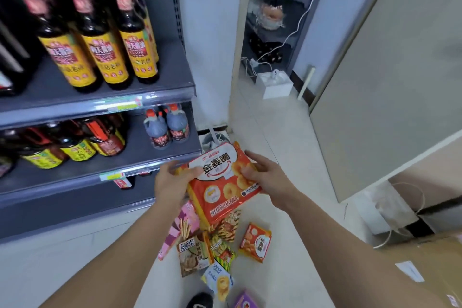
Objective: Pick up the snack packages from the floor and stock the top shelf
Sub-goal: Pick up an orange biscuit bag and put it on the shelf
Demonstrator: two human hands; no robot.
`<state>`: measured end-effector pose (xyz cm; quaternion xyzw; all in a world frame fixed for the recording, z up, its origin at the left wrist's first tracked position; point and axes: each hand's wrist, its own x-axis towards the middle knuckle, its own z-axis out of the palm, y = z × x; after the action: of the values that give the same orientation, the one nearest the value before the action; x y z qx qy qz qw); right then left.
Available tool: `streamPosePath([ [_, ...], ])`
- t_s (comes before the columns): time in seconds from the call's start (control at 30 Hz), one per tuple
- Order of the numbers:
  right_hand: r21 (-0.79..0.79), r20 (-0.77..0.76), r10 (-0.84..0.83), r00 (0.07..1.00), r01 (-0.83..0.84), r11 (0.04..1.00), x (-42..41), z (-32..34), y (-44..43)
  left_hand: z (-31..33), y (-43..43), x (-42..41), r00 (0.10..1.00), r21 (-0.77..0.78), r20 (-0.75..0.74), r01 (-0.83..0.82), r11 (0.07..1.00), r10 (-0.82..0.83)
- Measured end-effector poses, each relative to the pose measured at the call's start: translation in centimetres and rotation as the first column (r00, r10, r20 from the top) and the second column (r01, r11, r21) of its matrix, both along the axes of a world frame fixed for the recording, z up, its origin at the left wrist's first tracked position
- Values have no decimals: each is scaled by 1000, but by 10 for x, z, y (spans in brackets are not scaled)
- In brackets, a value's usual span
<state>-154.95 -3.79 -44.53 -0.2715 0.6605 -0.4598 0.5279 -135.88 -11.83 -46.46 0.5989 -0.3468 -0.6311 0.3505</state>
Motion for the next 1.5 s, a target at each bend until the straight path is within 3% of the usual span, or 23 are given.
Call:
streamPosePath([
  [0.07,-68,-15,31,999,-32,997,19,9,-10,6,4,9,982,-30,-51,-182,983,180],
  [0.13,-114,-47,69,997,-74,991,41,20,-21,16,9,20,968,-35,-79,-242,970,239],
  [0.37,-243,-267,155,951,-222,944,136,51,-64,58,6,102,979,-227,61,-176,958,194],
  [0.53,-328,-289,185,939,-278,903,230,82,-91,100,-6,197,941,-362,190,-196,911,278],
  [0.7,-379,-315,217,924,-332,864,336,100,-119,135,-3,301,917,-467,209,-212,858,340],
  [1.1,-506,-233,435,870,-490,710,578,169,-152,204,19,523,739,-588,257,-392,707,623],
  [1.5,-581,-348,591,728,-662,473,747,228,-163,263,45,660,506,-674,212,-544,500,836],
])
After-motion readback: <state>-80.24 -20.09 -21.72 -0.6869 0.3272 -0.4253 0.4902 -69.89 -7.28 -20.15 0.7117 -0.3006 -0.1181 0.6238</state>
